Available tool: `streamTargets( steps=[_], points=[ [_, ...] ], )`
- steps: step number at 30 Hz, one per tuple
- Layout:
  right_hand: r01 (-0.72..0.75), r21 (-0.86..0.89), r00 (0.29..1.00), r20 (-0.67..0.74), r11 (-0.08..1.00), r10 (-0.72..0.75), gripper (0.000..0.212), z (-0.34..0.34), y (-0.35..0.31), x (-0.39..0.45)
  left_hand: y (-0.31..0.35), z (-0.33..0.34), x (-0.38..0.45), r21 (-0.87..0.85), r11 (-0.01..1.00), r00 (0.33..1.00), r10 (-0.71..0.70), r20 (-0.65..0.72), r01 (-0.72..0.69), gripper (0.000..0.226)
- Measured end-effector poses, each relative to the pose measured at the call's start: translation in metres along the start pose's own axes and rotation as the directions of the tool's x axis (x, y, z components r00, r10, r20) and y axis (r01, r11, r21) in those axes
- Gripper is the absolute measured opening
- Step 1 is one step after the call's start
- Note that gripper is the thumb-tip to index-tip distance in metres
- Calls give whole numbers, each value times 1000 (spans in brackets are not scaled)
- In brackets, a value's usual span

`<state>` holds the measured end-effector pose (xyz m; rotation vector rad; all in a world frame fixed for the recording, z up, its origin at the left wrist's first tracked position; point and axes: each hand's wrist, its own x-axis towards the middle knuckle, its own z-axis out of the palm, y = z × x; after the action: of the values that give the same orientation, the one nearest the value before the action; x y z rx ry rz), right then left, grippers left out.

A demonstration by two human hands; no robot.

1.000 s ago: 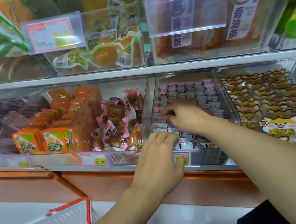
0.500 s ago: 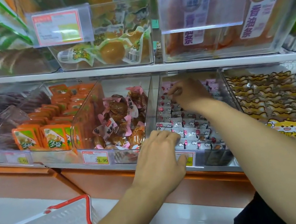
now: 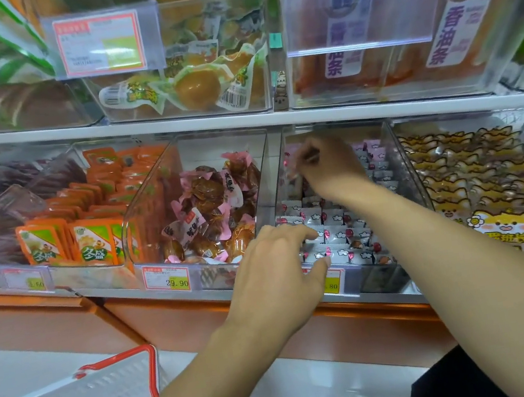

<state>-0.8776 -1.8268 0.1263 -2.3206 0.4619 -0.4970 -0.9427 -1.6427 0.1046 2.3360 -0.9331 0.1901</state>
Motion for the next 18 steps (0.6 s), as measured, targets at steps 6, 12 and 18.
streamTargets(
  steps=[6,12,18],
  points=[
    [-63,447,920,-320,893,225,20,-28,3,-9,-5,-8,8,-263,948,983,-184,4,179,9],
    [-149,867,930,-42,476,366,18,-45,-7,-55,-7,-24,15,-651,661,903,-419,92,373,25],
    [-358,897,912,276,260,304,12,-55,-11,-97,-9,-34,14,-822,381,859,-456,232,424,27]
  ],
)
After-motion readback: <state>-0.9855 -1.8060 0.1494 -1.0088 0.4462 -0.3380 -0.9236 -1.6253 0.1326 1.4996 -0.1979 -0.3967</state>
